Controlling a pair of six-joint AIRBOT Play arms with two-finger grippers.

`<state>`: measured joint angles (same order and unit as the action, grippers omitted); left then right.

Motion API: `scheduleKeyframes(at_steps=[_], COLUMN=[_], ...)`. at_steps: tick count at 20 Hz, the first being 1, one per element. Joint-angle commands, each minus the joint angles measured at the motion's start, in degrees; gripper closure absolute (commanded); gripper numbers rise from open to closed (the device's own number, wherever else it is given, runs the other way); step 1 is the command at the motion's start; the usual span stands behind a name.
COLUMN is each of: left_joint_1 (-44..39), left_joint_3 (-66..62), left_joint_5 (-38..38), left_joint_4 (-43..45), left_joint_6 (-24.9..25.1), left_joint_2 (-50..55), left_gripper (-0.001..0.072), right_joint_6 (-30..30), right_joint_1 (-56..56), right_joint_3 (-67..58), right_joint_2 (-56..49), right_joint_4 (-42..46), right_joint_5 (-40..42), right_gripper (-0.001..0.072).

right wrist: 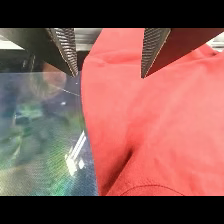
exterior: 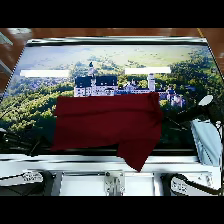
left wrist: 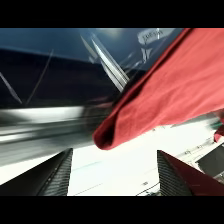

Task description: Fold the shirts.

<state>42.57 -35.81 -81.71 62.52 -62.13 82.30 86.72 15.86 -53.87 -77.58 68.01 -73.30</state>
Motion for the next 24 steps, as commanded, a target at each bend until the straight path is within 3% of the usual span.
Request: scheduleKeyframes(at_steps=[1,3,4,6,10,12,16,20,24], left_joint_1=[-0.5,-1.1,-1.4,-2.1,-5.0,-5.4,-4.3,-4.1,-4.1], left_joint_3=[0.9,1.0,1.0,1.7,4.3,4.7,4.0,3.2,3.2], left_joint_5=[2.1,2.7,2.7,2.9,1.6,0.2,-1.0,-1.2,-1.3], left_joint_4=[-2.4,-3.4,-4.2,-6.2,-6.5,-6.5,-6.9,-8.2,-8.2], left_joint_6=[0.0,-0.1,-0.1,-0.1,1.9,4.0,4.7,6.7,7.1], left_joint_2=[0.0,0.1,0.2,0.2,0.3,0.3,0.0,-0.1,-0.2], left_gripper=[0.0114,0.0141,0.0253,0.0272,0.0405,0.067,0.0669,0.0669,0.0669], right_joint_6=[0.0,0.0,0.0,0.0,0.0,0.0,-2.1,-5.6,-5.6], right_joint_1=[0.0,0.0,0.0,0.0,0.0,0.0,0.0,0.0,0.0], right_joint_3=[0.0,0.0,0.0,0.0,0.0,0.0,3.6,18.7,26.2], right_joint_2=[0.0,0.0,0.0,0.0,0.0,0.0,0.8,8.9,13.0], right_joint_4=[0.0,0.0,0.0,0.0,0.0,0.5,2.3,-10.7,-7.5], right_joint_5=[0.7,0.7,0.7,0.7,0.3,-0.3,-4.2,3.8,5.0], right_gripper=[0.0199,0.0199,0.0199,0.0199,0.0199,0.0199,0.0199,0.0199,0.0198])
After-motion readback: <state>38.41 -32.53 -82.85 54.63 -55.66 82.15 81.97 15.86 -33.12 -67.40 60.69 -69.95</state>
